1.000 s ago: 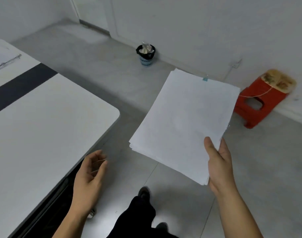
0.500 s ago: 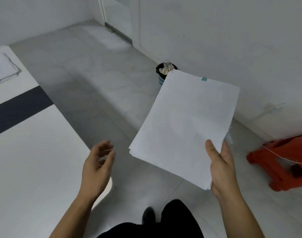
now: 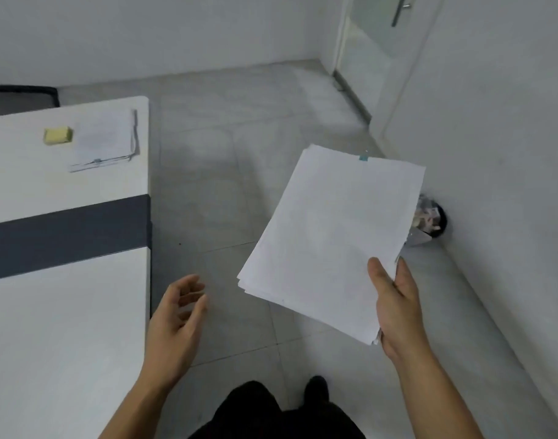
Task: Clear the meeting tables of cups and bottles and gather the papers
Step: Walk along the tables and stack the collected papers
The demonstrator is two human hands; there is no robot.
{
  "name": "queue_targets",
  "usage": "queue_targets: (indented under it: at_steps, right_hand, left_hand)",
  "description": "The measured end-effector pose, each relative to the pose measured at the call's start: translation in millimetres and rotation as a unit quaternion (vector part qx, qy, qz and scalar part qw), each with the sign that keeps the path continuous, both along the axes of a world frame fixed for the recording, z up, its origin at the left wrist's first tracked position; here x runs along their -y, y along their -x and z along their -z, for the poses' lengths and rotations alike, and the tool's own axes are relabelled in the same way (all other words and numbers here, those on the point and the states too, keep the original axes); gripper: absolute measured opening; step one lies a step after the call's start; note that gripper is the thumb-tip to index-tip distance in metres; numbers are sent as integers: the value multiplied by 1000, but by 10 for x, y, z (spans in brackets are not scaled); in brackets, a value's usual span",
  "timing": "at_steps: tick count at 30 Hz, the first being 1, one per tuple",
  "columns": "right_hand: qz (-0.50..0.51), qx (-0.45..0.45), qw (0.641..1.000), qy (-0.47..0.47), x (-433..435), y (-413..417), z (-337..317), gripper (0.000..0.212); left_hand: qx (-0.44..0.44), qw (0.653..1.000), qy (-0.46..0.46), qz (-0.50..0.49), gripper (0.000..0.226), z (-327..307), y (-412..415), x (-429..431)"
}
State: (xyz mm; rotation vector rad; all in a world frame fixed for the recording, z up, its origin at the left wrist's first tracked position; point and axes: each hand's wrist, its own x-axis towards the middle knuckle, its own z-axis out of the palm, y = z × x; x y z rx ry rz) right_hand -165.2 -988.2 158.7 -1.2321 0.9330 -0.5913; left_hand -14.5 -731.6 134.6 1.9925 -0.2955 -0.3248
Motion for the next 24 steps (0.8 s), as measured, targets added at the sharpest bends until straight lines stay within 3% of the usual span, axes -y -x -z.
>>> queue_targets:
  at_steps: [5, 10, 18, 24]
  right_hand:
    - [-133, 13, 991, 5, 624, -1359, -193, 25]
    - [-215, -22, 976, 23, 966, -2781, 52, 23]
    - [-265, -11, 964, 22, 1353, -4975, -132, 24]
    - [-290, 19, 957, 10, 1553, -6378, -250, 23]
  left_hand:
    - [-8, 988, 33, -151, 31, -72, -614, 230]
    - [-44, 963, 69, -255, 29, 295, -1533, 574]
    - [-42, 957, 80, -277, 30, 111, -3802, 1076]
    - [-25, 946, 53, -319, 32, -16, -4951, 1060]
